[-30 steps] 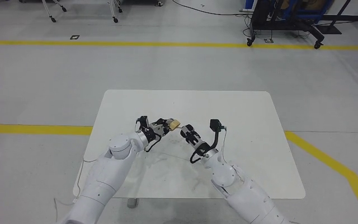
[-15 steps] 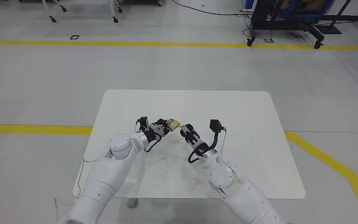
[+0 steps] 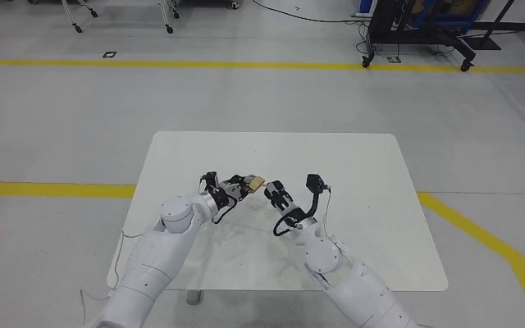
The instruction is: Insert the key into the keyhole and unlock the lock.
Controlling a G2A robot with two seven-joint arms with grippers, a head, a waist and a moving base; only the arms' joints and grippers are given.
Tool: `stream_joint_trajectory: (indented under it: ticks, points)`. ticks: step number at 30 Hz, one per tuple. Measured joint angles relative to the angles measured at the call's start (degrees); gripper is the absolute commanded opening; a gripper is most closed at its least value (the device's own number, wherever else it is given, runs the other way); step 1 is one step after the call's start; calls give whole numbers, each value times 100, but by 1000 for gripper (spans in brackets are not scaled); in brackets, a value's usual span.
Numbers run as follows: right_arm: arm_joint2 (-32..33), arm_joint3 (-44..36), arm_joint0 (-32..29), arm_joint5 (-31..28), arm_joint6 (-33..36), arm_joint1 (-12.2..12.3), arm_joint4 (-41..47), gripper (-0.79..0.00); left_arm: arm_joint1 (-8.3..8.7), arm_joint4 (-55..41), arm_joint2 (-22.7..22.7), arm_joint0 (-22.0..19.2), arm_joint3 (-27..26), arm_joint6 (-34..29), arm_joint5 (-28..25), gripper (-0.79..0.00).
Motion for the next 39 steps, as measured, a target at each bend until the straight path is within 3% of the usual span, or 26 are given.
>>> stream_joint_trajectory:
  ticks: [15, 30, 31, 32, 33, 39]
  points:
    - [-90, -60, -122, -125, 250, -72, -189, -785, -17, -26, -31, -12, 35, 39, 82, -785]
    - [198, -67, -151, -91, 598, -53, -418, -785, 23, 619, 79, 35, -199, -163, -159, -785]
    - [221, -65, -153, -85, 630, -52, -421, -640, 26, 668, 93, 38, -222, -204, -188, -785]
    - [238, -65, -155, -86, 653, -52, -415, -194, 27, 692, 99, 39, -231, -231, -203, -785]
    - [255, -67, -156, -94, 678, -52, -401, 0, 28, 703, 101, 41, -233, -245, -208, -785]
    - [360, -112, -184, -292, 830, -39, -350, 0, 23, 609, 54, 59, -205, -192, -147, -785]
